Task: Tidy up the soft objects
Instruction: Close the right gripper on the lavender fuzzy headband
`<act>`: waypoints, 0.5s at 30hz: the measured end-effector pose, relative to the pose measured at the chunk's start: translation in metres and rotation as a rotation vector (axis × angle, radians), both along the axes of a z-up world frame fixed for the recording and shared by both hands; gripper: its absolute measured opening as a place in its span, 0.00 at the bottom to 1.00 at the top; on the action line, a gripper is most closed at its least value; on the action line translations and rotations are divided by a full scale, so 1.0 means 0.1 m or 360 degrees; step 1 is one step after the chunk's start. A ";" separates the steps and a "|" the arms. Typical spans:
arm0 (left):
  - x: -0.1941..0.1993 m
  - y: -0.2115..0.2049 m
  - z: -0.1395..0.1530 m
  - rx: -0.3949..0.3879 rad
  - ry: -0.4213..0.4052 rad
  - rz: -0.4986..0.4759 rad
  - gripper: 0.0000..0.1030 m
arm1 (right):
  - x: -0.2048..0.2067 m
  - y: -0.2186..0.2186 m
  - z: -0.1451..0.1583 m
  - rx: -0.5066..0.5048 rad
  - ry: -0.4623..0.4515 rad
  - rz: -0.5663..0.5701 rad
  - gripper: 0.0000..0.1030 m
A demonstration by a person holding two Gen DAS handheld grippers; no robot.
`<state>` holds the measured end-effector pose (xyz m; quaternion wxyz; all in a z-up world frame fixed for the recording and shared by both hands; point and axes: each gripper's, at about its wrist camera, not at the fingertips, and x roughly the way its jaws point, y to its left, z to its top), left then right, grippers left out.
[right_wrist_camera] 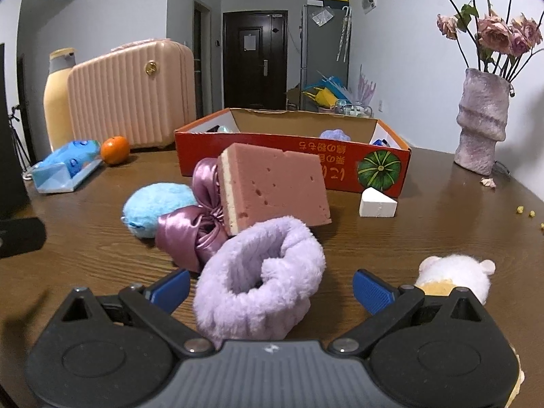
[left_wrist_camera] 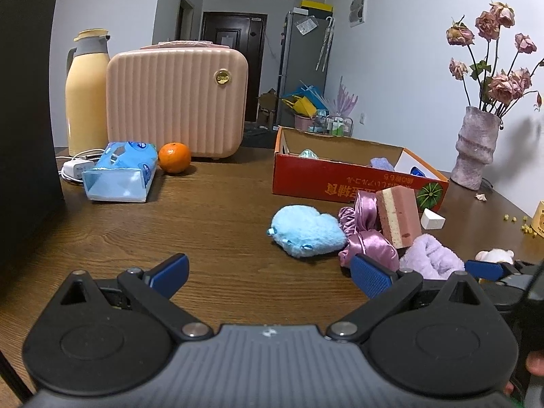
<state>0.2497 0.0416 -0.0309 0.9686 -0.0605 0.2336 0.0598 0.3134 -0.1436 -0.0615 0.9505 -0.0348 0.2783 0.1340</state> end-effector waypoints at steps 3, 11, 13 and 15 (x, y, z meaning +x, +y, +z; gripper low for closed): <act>0.00 0.00 -0.01 0.0001 0.0005 0.0002 1.00 | 0.05 0.05 -0.02 -0.0043 -0.0004 -0.0005 0.96; 0.03 0.00 -0.03 0.0000 0.0026 0.0002 1.00 | 0.02 0.09 -0.02 -0.0073 -0.0049 0.0070 0.61; 0.03 0.00 -0.03 0.0001 0.0030 0.0002 1.00 | 0.00 0.09 -0.01 -0.0063 -0.0043 0.0091 0.53; 0.03 -0.01 -0.03 -0.0001 0.0034 0.0001 1.00 | -0.01 0.06 -0.01 -0.0028 -0.0036 0.0106 0.43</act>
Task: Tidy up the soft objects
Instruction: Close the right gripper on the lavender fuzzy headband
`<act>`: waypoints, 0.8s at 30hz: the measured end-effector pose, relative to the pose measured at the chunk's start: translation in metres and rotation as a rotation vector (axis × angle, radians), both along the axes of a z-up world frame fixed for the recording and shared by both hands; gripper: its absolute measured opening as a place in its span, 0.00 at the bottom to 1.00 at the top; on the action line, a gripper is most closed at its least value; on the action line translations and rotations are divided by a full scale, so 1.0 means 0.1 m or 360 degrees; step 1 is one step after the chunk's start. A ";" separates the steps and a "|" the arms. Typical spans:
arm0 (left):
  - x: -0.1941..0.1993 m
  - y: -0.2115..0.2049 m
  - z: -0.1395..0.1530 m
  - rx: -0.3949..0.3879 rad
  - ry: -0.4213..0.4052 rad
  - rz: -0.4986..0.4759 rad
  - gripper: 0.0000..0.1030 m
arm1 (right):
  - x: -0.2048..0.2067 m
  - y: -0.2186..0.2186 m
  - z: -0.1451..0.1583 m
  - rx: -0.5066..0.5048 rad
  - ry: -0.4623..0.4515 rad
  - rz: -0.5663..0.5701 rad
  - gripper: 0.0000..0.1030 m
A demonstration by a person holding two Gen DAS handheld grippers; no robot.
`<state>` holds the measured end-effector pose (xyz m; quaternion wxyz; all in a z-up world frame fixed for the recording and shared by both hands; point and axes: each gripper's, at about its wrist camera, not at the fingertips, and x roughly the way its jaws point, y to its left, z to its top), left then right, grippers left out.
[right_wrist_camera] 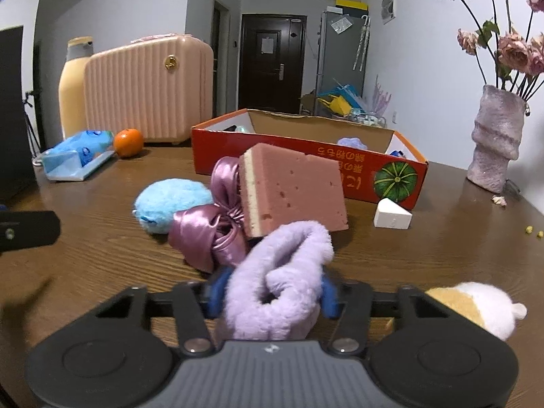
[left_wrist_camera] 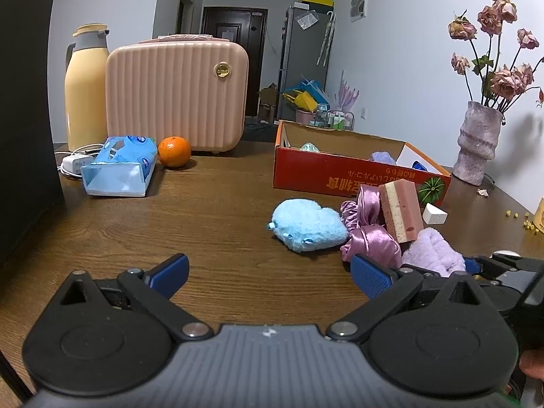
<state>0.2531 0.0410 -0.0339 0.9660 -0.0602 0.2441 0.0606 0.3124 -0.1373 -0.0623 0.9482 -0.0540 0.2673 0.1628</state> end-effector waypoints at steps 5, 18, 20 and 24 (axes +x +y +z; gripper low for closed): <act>0.01 0.00 -0.01 0.0001 0.0007 0.0003 1.00 | -0.02 -0.10 0.02 0.0093 0.0005 -0.0005 0.31; 0.10 -0.02 -0.10 0.0019 0.0045 0.0016 1.00 | -0.11 -0.44 0.20 0.0272 -0.0154 -0.0141 0.28; 0.12 -0.04 -0.11 0.0029 0.0050 0.0013 1.00 | -0.12 -0.52 0.22 0.0300 -0.0176 -0.0173 0.28; 0.16 -0.10 -0.14 0.0063 0.0067 0.0001 1.00 | -0.10 -0.68 0.26 0.0352 -0.0206 -0.0245 0.28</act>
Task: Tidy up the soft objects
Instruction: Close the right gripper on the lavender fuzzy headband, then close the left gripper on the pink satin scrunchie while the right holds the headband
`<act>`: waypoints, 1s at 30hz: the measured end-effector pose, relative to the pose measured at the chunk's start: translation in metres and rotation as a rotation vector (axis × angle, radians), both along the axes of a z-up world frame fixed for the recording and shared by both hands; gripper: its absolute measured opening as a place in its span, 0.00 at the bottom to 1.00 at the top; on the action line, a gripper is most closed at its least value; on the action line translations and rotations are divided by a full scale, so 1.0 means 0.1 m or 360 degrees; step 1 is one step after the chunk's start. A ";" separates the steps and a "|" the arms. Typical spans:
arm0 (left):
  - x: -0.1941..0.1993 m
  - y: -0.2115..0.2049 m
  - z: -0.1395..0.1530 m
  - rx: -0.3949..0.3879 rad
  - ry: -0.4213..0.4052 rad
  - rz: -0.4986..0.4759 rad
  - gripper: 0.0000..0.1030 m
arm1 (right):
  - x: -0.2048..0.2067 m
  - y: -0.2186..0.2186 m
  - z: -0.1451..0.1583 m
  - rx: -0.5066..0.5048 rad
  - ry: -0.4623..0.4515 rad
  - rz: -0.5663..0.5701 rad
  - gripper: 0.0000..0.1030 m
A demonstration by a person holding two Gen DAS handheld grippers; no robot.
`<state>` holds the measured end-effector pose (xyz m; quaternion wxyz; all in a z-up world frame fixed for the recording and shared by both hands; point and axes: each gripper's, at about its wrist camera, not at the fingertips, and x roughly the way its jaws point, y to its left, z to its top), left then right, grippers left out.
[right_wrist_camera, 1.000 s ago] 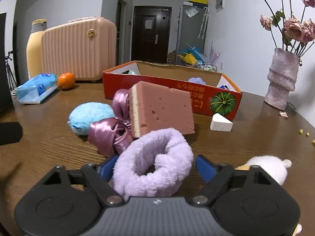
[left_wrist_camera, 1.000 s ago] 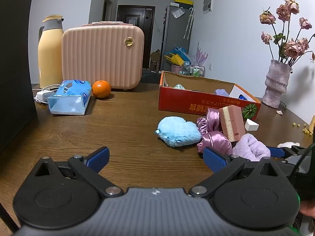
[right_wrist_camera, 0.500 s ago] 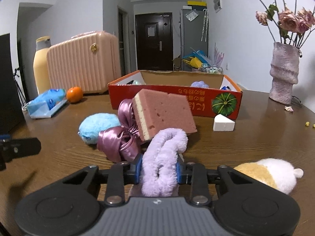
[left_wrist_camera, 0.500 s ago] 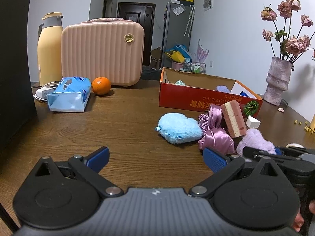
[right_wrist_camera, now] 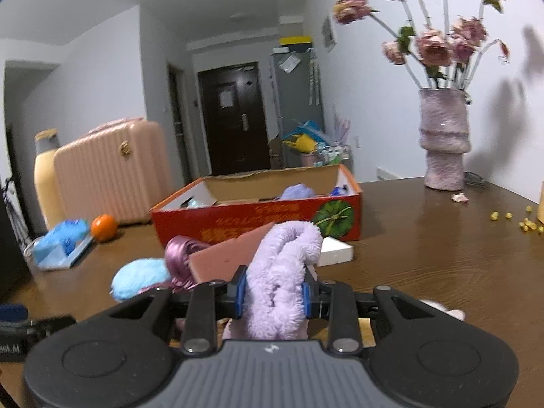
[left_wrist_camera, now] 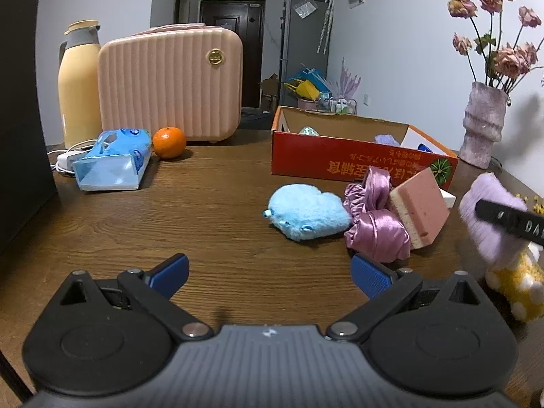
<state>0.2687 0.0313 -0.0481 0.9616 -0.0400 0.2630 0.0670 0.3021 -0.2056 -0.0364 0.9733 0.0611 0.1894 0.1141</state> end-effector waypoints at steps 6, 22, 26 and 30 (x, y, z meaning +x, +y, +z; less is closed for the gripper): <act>0.07 -0.12 -0.02 0.0007 0.0003 -0.0043 1.00 | 0.02 -0.18 0.02 0.0053 -0.0024 -0.0064 0.28; 0.45 -0.72 -0.08 0.0142 -0.0014 -0.0219 1.00 | 0.07 -0.47 0.04 0.0098 -0.0049 -0.0137 0.28; 0.62 -0.82 -0.12 0.0203 0.0006 -0.0236 1.00 | 0.07 -0.49 0.03 0.0097 -0.0047 -0.0133 0.28; 0.79 -0.88 -0.17 0.0236 0.0055 -0.0253 1.00 | 0.09 -0.48 0.02 0.0094 -0.0041 -0.0124 0.28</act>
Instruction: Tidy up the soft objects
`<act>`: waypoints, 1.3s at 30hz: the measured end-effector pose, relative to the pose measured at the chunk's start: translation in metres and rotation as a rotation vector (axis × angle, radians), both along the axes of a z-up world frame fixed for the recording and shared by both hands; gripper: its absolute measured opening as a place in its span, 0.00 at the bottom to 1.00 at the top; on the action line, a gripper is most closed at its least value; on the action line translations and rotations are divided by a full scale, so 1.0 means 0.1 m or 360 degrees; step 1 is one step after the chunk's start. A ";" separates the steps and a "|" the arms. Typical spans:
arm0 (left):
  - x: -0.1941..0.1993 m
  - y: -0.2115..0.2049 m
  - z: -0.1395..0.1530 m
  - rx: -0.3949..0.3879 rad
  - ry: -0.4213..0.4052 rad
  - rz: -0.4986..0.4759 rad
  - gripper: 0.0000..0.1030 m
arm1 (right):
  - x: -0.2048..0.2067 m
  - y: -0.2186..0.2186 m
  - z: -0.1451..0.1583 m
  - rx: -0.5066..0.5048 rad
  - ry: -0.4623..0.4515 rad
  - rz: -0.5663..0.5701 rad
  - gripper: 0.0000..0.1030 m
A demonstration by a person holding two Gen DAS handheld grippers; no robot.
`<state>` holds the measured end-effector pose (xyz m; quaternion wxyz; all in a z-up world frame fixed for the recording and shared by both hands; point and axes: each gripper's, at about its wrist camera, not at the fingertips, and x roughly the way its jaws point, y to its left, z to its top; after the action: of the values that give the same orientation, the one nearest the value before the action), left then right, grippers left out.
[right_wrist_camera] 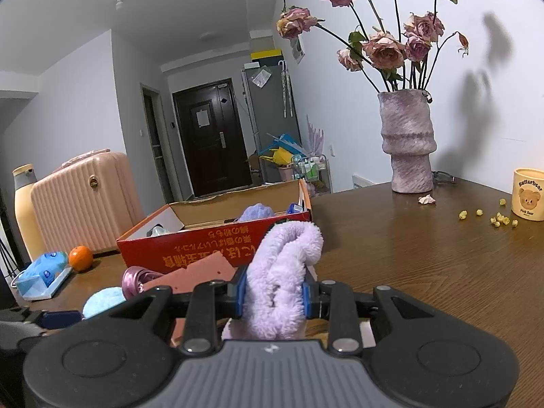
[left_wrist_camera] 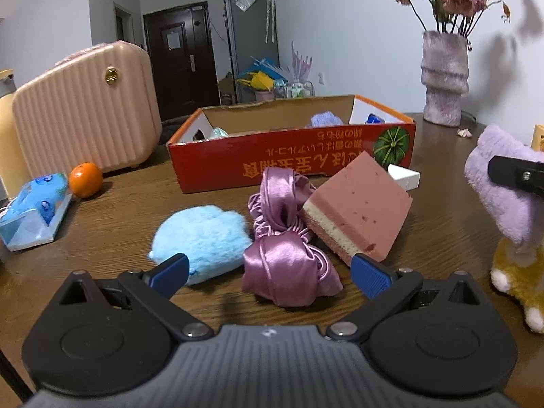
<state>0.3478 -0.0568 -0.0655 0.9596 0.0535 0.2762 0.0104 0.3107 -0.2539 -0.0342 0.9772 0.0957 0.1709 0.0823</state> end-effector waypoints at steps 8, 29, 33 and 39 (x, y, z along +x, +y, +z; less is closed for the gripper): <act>0.19 0.07 -0.08 -0.0073 0.0111 -0.0041 0.80 | 0.01 0.05 -0.03 -0.0016 0.0014 0.0017 0.28; 0.08 0.13 0.00 -0.0177 0.0051 -0.0124 0.37 | 0.03 0.06 -0.04 -0.0020 0.0018 0.0020 0.28; -0.01 0.14 0.10 -0.0177 -0.0034 -0.0116 0.36 | 0.04 0.08 -0.05 -0.0025 0.0008 0.0015 0.28; -0.14 0.19 0.23 -0.0198 -0.0138 -0.0089 0.35 | 0.01 0.13 -0.06 -0.0041 -0.0021 0.0002 0.28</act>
<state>0.3335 -0.0381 -0.0424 0.9720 0.0011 0.2327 -0.0312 0.3116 -0.2413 -0.0406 0.9794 0.0826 0.1655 0.0815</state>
